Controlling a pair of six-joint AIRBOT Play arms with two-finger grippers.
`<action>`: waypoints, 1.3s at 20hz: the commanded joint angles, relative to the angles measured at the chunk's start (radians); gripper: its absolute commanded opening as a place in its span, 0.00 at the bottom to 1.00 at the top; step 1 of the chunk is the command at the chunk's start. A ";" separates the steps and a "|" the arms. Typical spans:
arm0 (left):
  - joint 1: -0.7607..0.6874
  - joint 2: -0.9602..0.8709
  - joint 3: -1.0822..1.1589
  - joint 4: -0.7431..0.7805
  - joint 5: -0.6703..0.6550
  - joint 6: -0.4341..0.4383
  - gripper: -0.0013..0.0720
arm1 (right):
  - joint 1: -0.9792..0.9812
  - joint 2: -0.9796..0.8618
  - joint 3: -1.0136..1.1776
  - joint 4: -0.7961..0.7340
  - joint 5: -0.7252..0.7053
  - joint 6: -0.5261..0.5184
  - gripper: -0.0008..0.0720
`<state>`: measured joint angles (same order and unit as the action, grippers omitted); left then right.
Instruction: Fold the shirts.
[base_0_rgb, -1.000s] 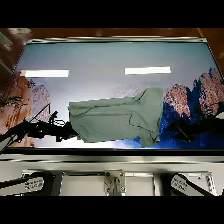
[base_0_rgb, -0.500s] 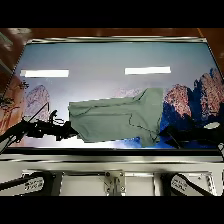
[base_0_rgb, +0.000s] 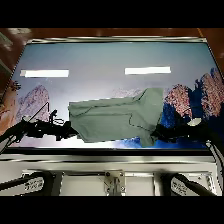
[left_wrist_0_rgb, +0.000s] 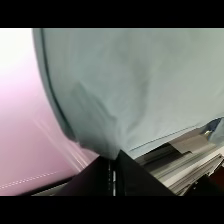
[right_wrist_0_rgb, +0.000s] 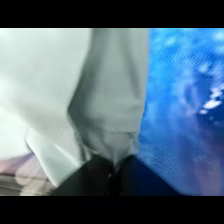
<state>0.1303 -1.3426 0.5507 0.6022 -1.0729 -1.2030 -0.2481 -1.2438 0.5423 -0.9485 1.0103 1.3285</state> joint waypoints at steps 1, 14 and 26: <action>0.000 0.018 0.022 0.000 0.008 0.022 0.06 | 0.027 0.006 0.012 0.011 0.029 0.012 0.09; 0.000 0.583 0.992 0.026 0.074 -0.058 0.06 | 0.027 0.463 1.227 -0.140 0.143 -0.087 0.09; 0.000 0.708 1.468 0.379 -0.159 -0.403 0.06 | 0.027 0.573 1.588 -0.307 0.228 -0.045 0.09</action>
<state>0.1303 -0.6678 1.9835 0.8753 -1.1336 -1.5242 -0.2218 -0.7063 2.1105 -1.1744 1.2083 1.2793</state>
